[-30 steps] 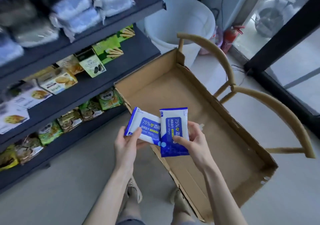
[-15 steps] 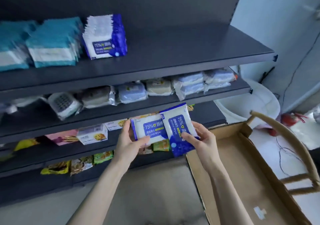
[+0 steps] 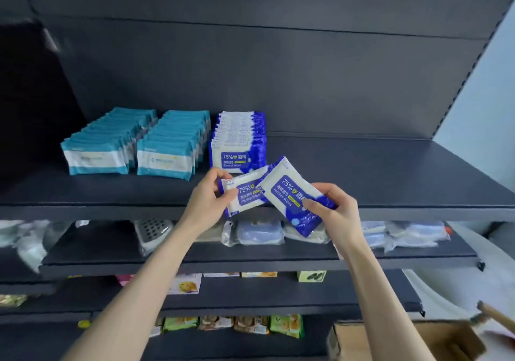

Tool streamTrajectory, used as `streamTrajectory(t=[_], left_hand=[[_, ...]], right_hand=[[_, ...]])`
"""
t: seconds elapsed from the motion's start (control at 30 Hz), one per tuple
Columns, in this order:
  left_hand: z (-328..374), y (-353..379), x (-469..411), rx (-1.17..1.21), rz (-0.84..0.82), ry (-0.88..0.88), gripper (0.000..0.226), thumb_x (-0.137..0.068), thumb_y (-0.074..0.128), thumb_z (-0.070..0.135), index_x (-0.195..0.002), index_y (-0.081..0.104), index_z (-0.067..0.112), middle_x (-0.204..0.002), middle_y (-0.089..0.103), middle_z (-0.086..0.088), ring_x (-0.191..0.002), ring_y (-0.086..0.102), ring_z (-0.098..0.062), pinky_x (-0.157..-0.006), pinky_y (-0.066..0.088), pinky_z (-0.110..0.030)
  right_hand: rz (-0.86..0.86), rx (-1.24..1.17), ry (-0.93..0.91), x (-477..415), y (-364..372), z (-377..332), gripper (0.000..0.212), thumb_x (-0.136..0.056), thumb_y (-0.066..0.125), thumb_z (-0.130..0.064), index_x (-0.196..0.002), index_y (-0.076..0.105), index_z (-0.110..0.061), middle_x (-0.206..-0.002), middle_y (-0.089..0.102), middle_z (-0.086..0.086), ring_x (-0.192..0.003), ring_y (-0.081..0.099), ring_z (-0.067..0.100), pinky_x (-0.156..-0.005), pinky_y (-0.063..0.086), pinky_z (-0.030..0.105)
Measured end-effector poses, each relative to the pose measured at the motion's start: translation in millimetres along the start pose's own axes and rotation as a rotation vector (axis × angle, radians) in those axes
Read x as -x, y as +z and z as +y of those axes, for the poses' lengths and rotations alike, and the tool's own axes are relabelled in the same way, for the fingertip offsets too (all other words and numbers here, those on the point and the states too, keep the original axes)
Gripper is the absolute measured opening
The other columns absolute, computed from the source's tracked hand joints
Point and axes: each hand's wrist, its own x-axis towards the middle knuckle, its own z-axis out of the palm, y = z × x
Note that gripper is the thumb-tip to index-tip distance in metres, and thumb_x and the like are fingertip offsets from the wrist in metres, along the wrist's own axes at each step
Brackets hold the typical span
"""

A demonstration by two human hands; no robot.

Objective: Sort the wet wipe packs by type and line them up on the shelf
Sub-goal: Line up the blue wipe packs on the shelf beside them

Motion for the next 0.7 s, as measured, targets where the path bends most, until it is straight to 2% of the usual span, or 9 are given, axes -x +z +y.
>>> streamTrajectory(t=[0.13, 0.2, 0.3, 0.43, 0.5, 0.57, 0.63, 0.7], left_hand=[[2, -15, -49, -0.217, 0.003, 0.020, 0.019, -0.089, 0.062, 0.012, -0.099, 0.050, 0.021, -0.093, 0.067, -0.010, -0.082, 0.064, -0.027, -0.076, 0.050, -0.039], [-1, -19, -67, -0.305, 0.020, 0.040, 0.017, -0.088, 0.063, 0.011, -0.101, 0.054, 0.015, -0.095, 0.066, -0.009, -0.083, 0.061, -0.027, -0.076, 0.047, -0.036], [-4, -22, -88, -0.421, 0.072, 0.081, 0.016, -0.086, 0.066, 0.011, -0.100, 0.059, 0.011, -0.097, 0.059, -0.001, -0.079, 0.054, -0.020, -0.066, 0.038, -0.027], [-4, -22, -103, -0.549, 0.152, 0.126, 0.021, -0.084, 0.069, 0.015, -0.102, 0.061, 0.010, -0.102, 0.057, 0.002, -0.080, 0.050, -0.015, -0.072, 0.041, -0.029], [-3, -22, -108, -0.597, 0.149, 0.137, 0.023, -0.085, 0.069, 0.018, -0.104, 0.058, 0.009, -0.102, 0.053, 0.006, -0.086, 0.046, -0.013, -0.075, 0.038, -0.027], [-2, -24, -112, -0.617, 0.125, 0.147, 0.025, -0.084, 0.069, 0.018, -0.104, 0.057, 0.009, -0.101, 0.049, 0.007, -0.087, 0.045, -0.012, -0.076, 0.036, -0.025], [-5, -29, -117, -0.599, 0.086, 0.155, 0.026, -0.082, 0.071, 0.016, -0.104, 0.058, 0.009, -0.102, 0.050, 0.004, -0.081, 0.050, -0.014, -0.076, 0.041, -0.027], [-8, -37, -120, -0.562, 0.015, 0.136, 0.031, -0.080, 0.073, 0.012, -0.108, 0.060, 0.011, -0.104, 0.051, 0.002, -0.081, 0.055, -0.015, -0.079, 0.049, -0.031]], right_hand=[[-0.019, 0.052, -0.036, -47, 12, -3, 0.023, -0.078, 0.070, 0.006, -0.086, 0.065, -0.015, -0.079, 0.070, -0.002, -0.075, 0.068, 0.013, -0.059, 0.053, 0.023], [-0.023, 0.091, -0.043, -68, 17, -1, 0.025, -0.077, 0.072, 0.004, -0.085, 0.062, -0.017, -0.081, 0.069, 0.000, -0.076, 0.067, 0.015, -0.061, 0.055, 0.025], [-0.021, 0.144, -0.052, -94, 26, 4, 0.030, -0.075, 0.075, 0.001, -0.082, 0.058, -0.023, -0.085, 0.067, 0.001, -0.082, 0.067, 0.019, -0.070, 0.057, 0.034], [-0.018, 0.213, -0.080, -113, 39, 11, 0.032, -0.074, 0.077, -0.004, -0.081, 0.055, -0.026, -0.086, 0.066, -0.002, -0.084, 0.067, 0.018, -0.071, 0.057, 0.034], [-0.025, 0.232, -0.089, -120, 44, 14, 0.031, -0.075, 0.078, -0.005, -0.080, 0.055, -0.026, -0.084, 0.066, -0.003, -0.082, 0.067, 0.016, -0.068, 0.057, 0.030], [-0.038, 0.243, -0.094, -124, 51, 15, 0.028, -0.076, 0.078, -0.007, -0.082, 0.055, -0.023, -0.084, 0.065, -0.005, -0.080, 0.066, 0.011, -0.062, 0.055, 0.021], [-0.052, 0.256, -0.095, -125, 59, 14, 0.026, -0.077, 0.077, -0.009, -0.088, 0.055, -0.018, -0.085, 0.062, -0.009, -0.079, 0.063, 0.005, -0.056, 0.051, 0.011], [-0.059, 0.261, -0.099, -126, 69, 13, 0.027, -0.078, 0.077, -0.010, -0.092, 0.054, -0.015, -0.085, 0.060, -0.012, -0.078, 0.061, 0.000, -0.054, 0.048, 0.008]])
